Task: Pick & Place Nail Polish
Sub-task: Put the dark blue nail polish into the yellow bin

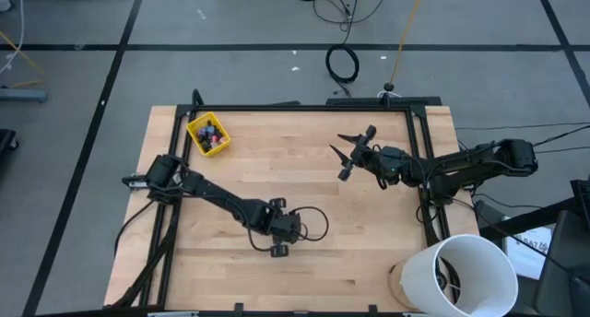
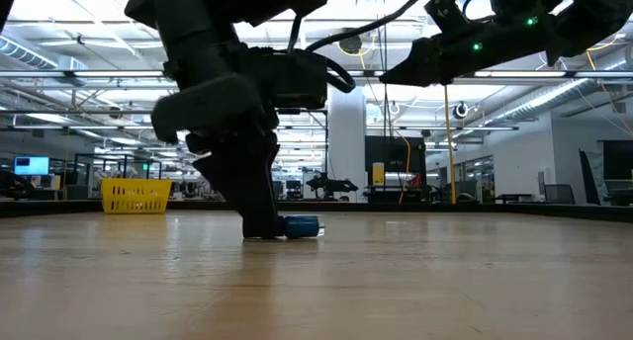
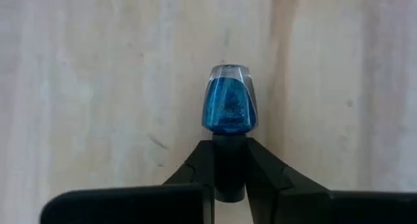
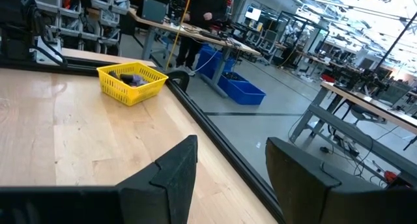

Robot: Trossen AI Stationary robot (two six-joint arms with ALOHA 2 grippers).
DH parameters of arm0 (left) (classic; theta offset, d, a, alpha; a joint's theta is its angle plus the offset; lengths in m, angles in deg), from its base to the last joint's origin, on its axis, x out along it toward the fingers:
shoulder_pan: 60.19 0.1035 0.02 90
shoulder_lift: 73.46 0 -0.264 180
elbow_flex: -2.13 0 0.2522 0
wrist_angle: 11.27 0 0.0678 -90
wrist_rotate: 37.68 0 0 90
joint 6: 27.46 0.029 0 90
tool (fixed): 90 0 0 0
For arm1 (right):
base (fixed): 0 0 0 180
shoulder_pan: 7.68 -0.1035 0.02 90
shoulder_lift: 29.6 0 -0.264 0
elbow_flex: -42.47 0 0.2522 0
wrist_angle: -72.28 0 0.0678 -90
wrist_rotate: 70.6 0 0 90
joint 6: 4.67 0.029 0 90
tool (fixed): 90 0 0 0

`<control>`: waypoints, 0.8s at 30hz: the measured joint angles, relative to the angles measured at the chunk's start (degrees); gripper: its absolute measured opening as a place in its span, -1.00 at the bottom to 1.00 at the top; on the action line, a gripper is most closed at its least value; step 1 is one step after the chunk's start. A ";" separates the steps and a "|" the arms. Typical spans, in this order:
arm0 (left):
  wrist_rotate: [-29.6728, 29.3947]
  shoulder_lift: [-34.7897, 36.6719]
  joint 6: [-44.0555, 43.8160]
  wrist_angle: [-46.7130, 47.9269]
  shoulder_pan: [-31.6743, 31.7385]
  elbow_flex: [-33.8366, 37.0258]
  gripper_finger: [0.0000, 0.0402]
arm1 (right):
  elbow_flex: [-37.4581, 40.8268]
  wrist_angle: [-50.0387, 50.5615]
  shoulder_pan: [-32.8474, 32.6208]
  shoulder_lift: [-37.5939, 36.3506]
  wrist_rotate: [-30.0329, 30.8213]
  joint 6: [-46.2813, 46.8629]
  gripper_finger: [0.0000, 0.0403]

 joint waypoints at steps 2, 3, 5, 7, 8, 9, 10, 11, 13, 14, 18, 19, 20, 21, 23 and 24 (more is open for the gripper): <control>-1.33 0.04 0.49 0.19 0.03 0.01 -0.82 | 0.00 0.15 0.00 0.00 0.00 0.09 -0.15; -2.24 0.29 1.18 0.29 -0.08 0.04 -0.82 | 0.00 0.18 0.01 0.00 0.00 0.47 -0.15; -5.02 1.01 3.00 1.53 -0.31 0.20 -0.82 | 0.00 0.20 0.00 0.00 -0.06 1.46 -0.15; -9.50 2.00 4.51 3.27 -0.36 0.34 -0.82 | 0.00 0.19 0.01 0.00 -0.19 2.42 -0.15; -12.49 2.63 5.24 4.57 -0.40 0.45 -0.82 | 0.02 0.20 0.00 0.00 -0.29 2.98 -0.15; -16.19 3.23 5.81 5.93 -0.42 0.44 -0.82 | 0.02 0.20 0.02 0.00 -1.07 3.66 -0.15; -20.17 4.10 6.46 6.88 -0.46 0.34 -0.82 | 0.02 0.36 0.04 0.00 -2.22 4.79 -0.15; -24.11 4.96 7.15 8.04 -0.49 0.20 -0.82 | 0.02 0.58 0.17 0.00 -3.80 6.08 -0.15; -31.91 6.41 8.80 9.85 -0.63 0.09 -0.82 | 0.04 0.58 0.85 0.00 -8.54 9.28 -0.15; -35.13 6.89 9.62 10.30 -0.62 0.09 -0.82 | 0.04 0.59 1.27 0.00 -11.36 11.18 -0.15; -43.10 9.12 14.09 7.51 -0.21 0.07 -0.82 | 0.04 0.60 3.63 0.00 -22.42 19.23 -0.15; -43.50 9.69 15.43 6.50 -0.09 0.07 -0.82 | 0.04 0.59 4.21 0.00 -24.86 21.11 -0.15; -43.94 9.85 16.83 5.29 -0.08 0.04 -0.82 | 0.04 0.61 4.72 0.00 -26.54 22.74 -0.15; -44.57 9.91 18.39 3.70 0.03 0.04 -0.82 | 0.04 0.60 5.08 0.00 -28.29 24.10 -0.15; -45.11 10.24 22.19 1.31 0.12 0.04 -0.82 | 0.04 0.53 5.67 0.41 -30.17 26.04 -0.15; -45.40 10.43 24.24 -0.09 0.12 0.04 -0.82 | 0.04 0.34 5.75 0.91 -30.52 26.35 -0.14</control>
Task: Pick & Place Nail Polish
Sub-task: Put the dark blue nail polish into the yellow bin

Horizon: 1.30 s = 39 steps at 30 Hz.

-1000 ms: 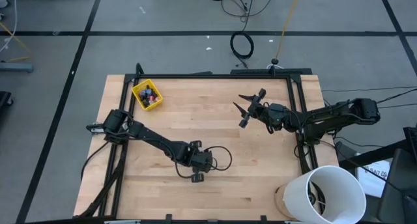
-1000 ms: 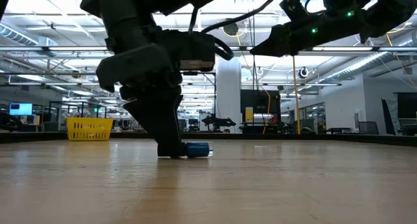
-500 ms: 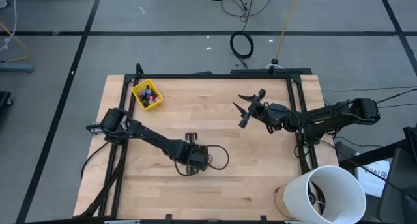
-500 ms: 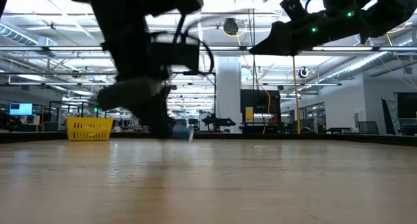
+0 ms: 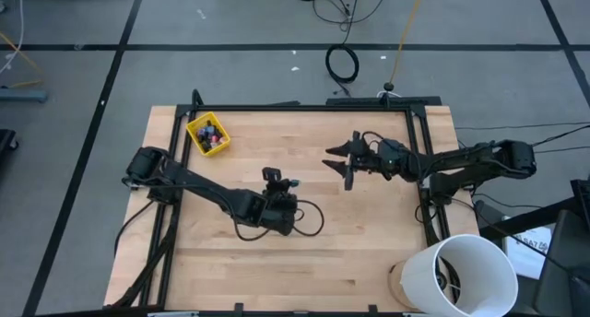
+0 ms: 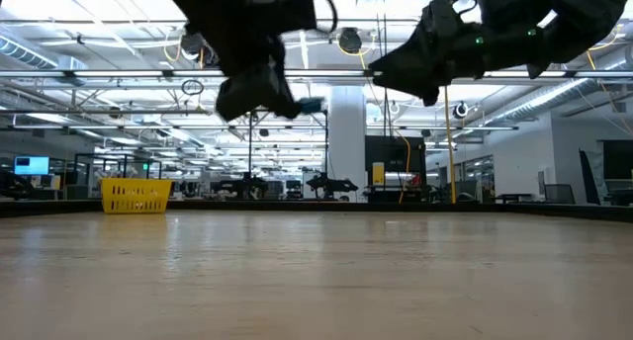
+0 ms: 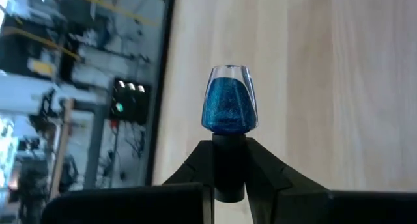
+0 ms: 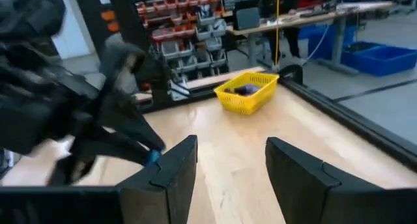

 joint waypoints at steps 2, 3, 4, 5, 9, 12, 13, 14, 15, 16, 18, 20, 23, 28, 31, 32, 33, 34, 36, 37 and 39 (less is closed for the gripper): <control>-0.76 0.10 3.77 -3.37 0.25 -0.13 -0.82 | 0.00 0.77 0.00 0.86 -1.87 0.26 -0.09; -1.35 0.08 5.46 -4.37 0.37 -0.13 -0.82 | 0.02 0.23 -0.11 1.51 -3.20 0.76 -0.06; -1.95 0.06 7.07 -4.79 0.61 -0.14 -0.82 | -0.05 -1.25 -0.20 2.51 -4.53 1.57 -0.02; -2.48 0.06 8.44 -5.14 0.89 -0.30 -0.82 | -0.19 -2.21 -0.26 3.50 -5.64 2.50 0.02; -3.17 0.08 10.37 -5.52 2.34 -2.06 -0.82 | -0.63 -4.07 -0.49 6.80 -7.16 5.11 0.21; -3.16 0.06 12.68 -5.77 2.97 -3.30 -0.82 | -1.91 -4.06 -0.48 9.24 -7.11 6.61 0.30; -3.17 0.08 13.43 -6.37 3.14 -3.52 -0.82 | -2.53 -4.06 -0.48 10.12 -7.09 7.36 0.31; -3.16 0.08 14.09 -6.95 3.27 -3.64 -0.82 | -3.11 -4.24 -0.48 11.11 -7.08 7.92 0.32; -3.14 0.08 14.45 -7.00 3.37 -3.71 -0.82 | -3.63 -4.63 -0.48 12.02 -7.15 8.41 0.32; -3.16 0.08 14.63 -6.93 3.49 -3.72 -0.82 | -4.03 -5.03 -0.49 12.79 -7.20 8.89 0.32; -3.15 0.08 14.69 -6.45 3.73 -3.72 -0.82 | -4.65 -5.87 -0.50 14.15 -8.11 9.63 0.32; -3.34 0.08 14.65 -5.89 3.85 -3.72 -0.82 | -5.31 -7.05 -0.44 15.61 -9.82 10.59 0.31; -2.95 0.08 14.55 -6.62 3.94 -3.75 -0.82 | -5.70 -9.07 -0.59 16.71 -12.27 11.93 0.29; -4.14 0.12 13.75 -4.47 3.91 -3.76 -0.82 | -5.75 -9.06 -0.42 16.62 -12.97 12.45 0.30; -4.45 0.12 13.09 -4.20 3.89 -3.76 -0.82 | -5.75 -9.49 -0.55 16.27 -13.24 12.47 0.30; -4.45 0.12 13.09 -4.38 3.87 -3.76 -0.82 | -5.75 -9.57 -0.57 16.31 -13.21 12.50 0.30; -4.40 0.12 13.16 -5.02 3.87 -3.76 -0.82 | -5.75 -9.57 -0.57 16.36 -13.17 12.50 0.29; -4.10 0.12 13.21 -5.82 3.87 -3.76 -0.82 | -5.75 -9.65 -0.69 16.36 -13.02 12.50 0.29; -3.01 0.12 13.43 -7.17 3.87 -3.76 -0.82 | -5.75 -10.45 -0.87 16.45 -12.91 12.50 0.28; -2.62 0.12 13.69 -7.97 3.87 -3.76 -0.82 | -5.75 -11.06 -1.01 16.63 -12.93 12.50 0.28; -2.23 0.12 14.74 -9.43 3.87 -3.76 -0.82 | -5.72 -11.24 -1.33 16.73 -12.65 12.47 0.27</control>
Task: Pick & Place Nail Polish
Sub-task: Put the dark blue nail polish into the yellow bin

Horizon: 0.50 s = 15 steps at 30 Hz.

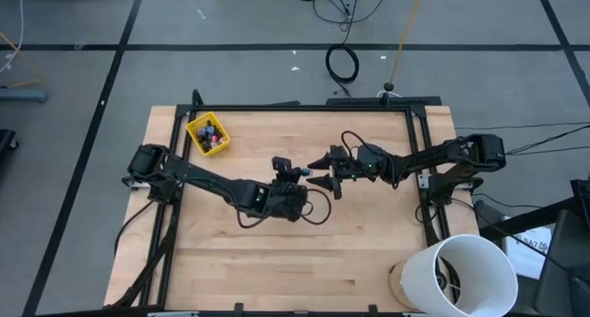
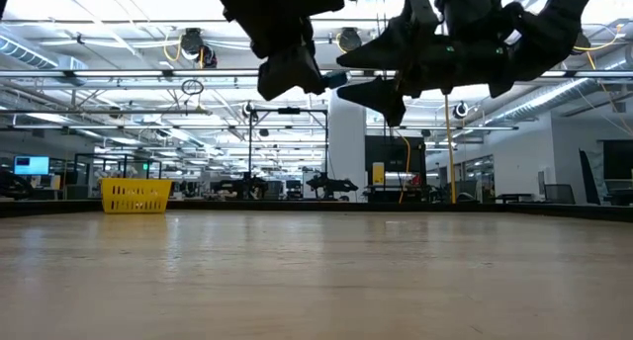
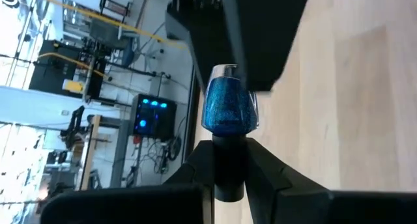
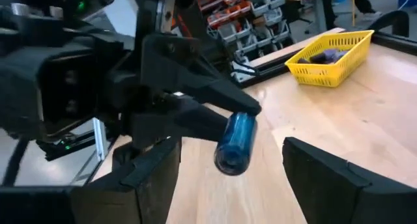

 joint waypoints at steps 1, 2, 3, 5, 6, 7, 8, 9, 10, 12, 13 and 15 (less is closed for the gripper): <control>0.42 0.00 0.68 -0.97 0.00 0.00 -0.82 | -0.01 -0.02 -0.17 -0.01 0.64 0.00 0.27; 0.99 0.00 1.22 -2.21 0.00 0.00 -0.82 | -0.03 -0.04 -0.37 -0.02 1.28 -0.01 0.27; 1.29 0.00 1.64 -3.25 0.00 0.00 -0.82 | -0.13 -0.02 -0.47 -0.02 1.27 -0.02 0.27; 1.42 0.00 2.98 -4.88 0.00 0.00 -0.82 | -0.63 0.32 -0.81 -0.02 1.23 -0.09 0.27; 1.41 0.00 3.62 -5.47 0.00 0.00 -0.82 | -0.79 0.32 -1.03 -0.02 1.22 -0.19 0.27; 1.41 0.00 4.11 -5.85 0.00 0.00 -0.82 | -0.81 0.26 -1.10 -0.02 1.21 -0.29 0.27; 1.44 0.00 4.48 -6.34 0.00 0.00 -0.82 | -0.81 0.32 -1.12 -0.03 1.10 -0.36 0.27; 1.68 0.00 4.69 -6.82 0.00 0.00 -0.82 | -0.81 0.37 -1.10 -0.02 1.12 -0.37 0.27; 2.29 0.00 4.77 -7.03 0.00 0.00 -0.82 | -0.81 0.43 -1.06 -0.02 1.15 -0.38 0.27; 2.78 0.00 4.83 -7.44 0.00 0.00 -0.82 | -0.81 0.35 -1.03 -0.02 1.23 -0.44 0.26; 2.78 0.00 5.07 -7.50 0.00 0.00 -0.82 | -0.81 0.39 -1.03 -0.02 1.21 -0.45 0.24; 2.80 0.00 5.25 -7.62 0.00 0.00 -0.82 | -0.81 0.40 -1.05 -0.02 1.19 -0.76 0.20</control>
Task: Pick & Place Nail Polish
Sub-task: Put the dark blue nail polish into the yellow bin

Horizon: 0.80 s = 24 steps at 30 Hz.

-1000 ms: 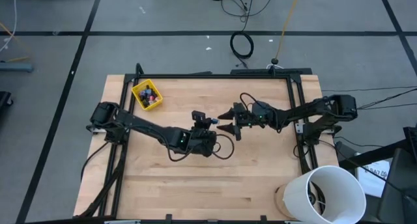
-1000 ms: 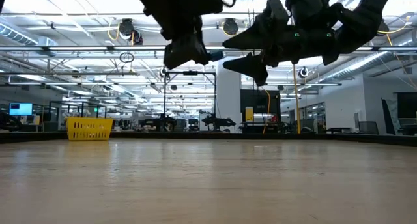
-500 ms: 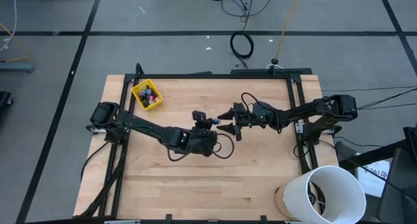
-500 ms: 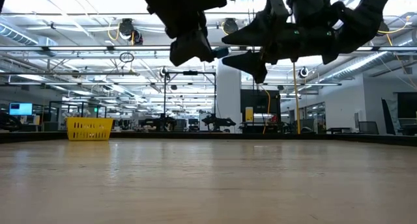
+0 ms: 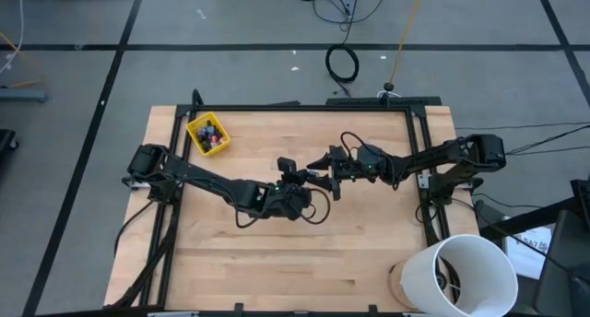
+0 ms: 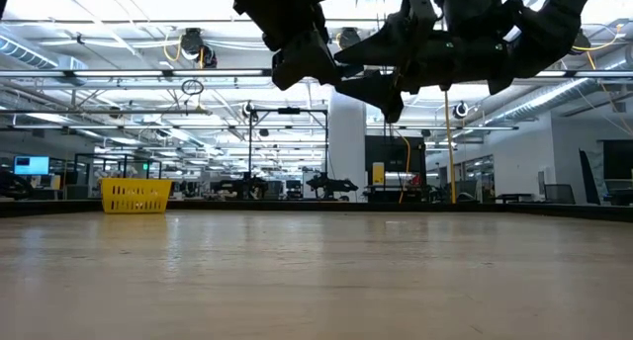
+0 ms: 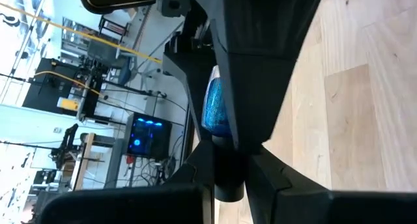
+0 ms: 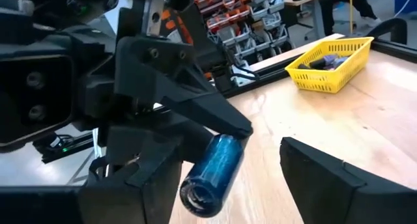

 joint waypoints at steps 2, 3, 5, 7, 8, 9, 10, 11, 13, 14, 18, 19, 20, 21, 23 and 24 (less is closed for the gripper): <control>0.00 0.00 0.00 -0.19 0.00 0.00 -0.82 | 0.00 0.00 0.00 0.00 -0.02 -0.66 0.13; 0.02 0.00 0.00 -0.19 0.00 0.00 -0.82 | 0.00 -0.02 0.00 0.00 -0.02 -0.79 0.09; 0.05 0.00 0.00 -0.19 0.00 0.00 -0.82 | 0.00 -0.02 0.00 0.00 -0.09 -0.82 -0.01; 0.07 0.00 0.00 -0.19 0.00 0.00 -0.82 | 0.00 0.00 0.00 0.00 -0.07 -1.23 -0.11; 0.07 0.00 -0.02 -0.19 0.03 0.00 -0.82 | 0.00 0.02 0.00 0.00 -0.07 -1.61 -0.17; 0.07 0.00 -0.06 -0.18 0.06 0.00 -0.82 | 0.00 0.02 0.00 0.00 -0.09 -2.01 -0.22; 0.05 0.00 -0.22 -0.18 0.07 0.00 -0.82 | 0.00 0.00 0.00 0.00 -0.11 -2.24 -0.28; 0.04 0.00 -0.41 -0.14 0.07 0.00 -0.82 | 0.00 -0.02 0.00 0.00 -0.19 -2.29 -0.34; 0.15 0.00 -0.83 -0.08 0.07 0.00 -0.82 | 0.00 0.01 -0.02 0.00 -0.24 -2.34 -0.45; 0.43 0.00 -1.00 -0.03 0.07 0.00 -0.82 | 0.00 0.10 -0.02 0.00 -0.23 -2.49 -0.50; 0.80 0.00 -2.03 0.14 0.07 0.00 -0.82 | 0.00 0.63 0.00 0.00 -0.17 -3.85 -0.63; 0.86 0.00 -2.40 0.16 0.07 0.00 -0.82 | 0.00 0.66 0.00 0.00 -0.18 -4.07 -0.63; 0.94 0.00 -2.63 0.16 0.07 0.00 -0.82 | 0.00 0.65 0.00 0.00 -0.20 -4.19 -0.63; 1.02 0.00 -3.11 0.16 0.07 0.00 -0.82 | 0.00 0.66 0.00 0.00 -0.20 -4.24 -0.63; 1.51 0.00 -4.80 0.22 0.07 0.00 -0.82 | 0.01 0.67 0.00 0.00 -0.24 -4.66 -0.63; 2.20 0.00 -5.84 0.33 0.07 0.00 -0.81 | 0.02 0.78 0.00 0.00 -0.29 -4.74 -0.63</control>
